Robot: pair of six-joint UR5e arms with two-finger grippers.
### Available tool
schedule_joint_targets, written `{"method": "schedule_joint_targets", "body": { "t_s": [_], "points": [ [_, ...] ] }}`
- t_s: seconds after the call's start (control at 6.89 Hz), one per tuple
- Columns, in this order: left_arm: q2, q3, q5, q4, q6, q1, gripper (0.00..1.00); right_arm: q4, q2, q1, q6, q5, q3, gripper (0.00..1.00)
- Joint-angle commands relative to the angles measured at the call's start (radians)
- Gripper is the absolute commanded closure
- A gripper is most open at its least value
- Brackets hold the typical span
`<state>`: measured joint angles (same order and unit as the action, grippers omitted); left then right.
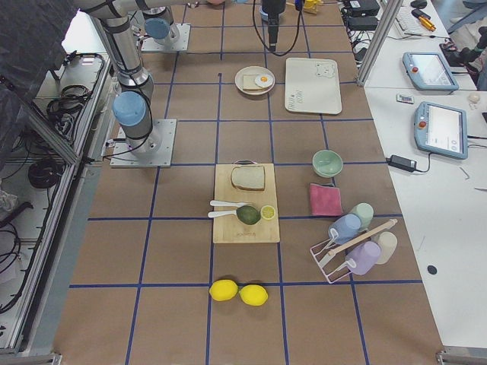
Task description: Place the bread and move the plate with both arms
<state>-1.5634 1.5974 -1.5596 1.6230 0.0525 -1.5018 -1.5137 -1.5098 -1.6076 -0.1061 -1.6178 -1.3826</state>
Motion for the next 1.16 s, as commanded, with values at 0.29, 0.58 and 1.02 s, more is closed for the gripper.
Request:
{"method": "schedule_joint_targets", "body": {
  "t_s": [0.29,0.58,1.02],
  "points": [
    [-0.001,-0.001,0.001,0.000,0.000,0.000,0.00,-0.017,0.000,0.008,0.002,-0.005,-0.045,0.00],
    [-0.001,0.001,0.001,0.000,0.000,-0.001,0.00,-0.016,0.000,0.008,0.000,-0.007,-0.047,0.00],
    [-0.001,0.003,0.000,0.002,0.000,0.000,0.00,-0.014,0.005,0.014,0.005,-0.046,-0.056,0.00]
  ]
}}
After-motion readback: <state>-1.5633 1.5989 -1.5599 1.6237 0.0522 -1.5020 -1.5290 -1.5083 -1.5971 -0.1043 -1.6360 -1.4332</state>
